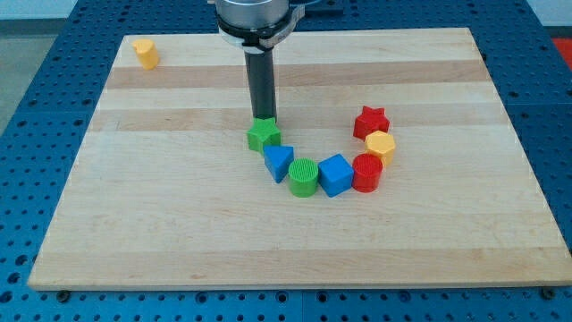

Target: Push green star into blue triangle

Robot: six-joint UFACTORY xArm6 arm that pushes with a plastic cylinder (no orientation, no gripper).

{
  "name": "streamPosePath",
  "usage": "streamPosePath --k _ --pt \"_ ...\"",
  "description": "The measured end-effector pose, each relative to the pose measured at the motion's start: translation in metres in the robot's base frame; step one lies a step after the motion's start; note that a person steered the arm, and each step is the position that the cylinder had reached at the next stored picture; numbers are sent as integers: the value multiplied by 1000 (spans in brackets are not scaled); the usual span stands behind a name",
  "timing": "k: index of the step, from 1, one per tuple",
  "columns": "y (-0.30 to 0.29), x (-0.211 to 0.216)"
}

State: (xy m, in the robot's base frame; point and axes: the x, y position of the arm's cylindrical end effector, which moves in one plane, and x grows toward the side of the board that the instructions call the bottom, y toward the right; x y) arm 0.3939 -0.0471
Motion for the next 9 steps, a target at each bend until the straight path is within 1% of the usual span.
streamPosePath --k 1,2,4,5,8,9 --pt "-7 -4" --pt "-28 -19" --pt "-63 -24" --pt "-64 -22" --pt "-64 7" --pt "-64 11"
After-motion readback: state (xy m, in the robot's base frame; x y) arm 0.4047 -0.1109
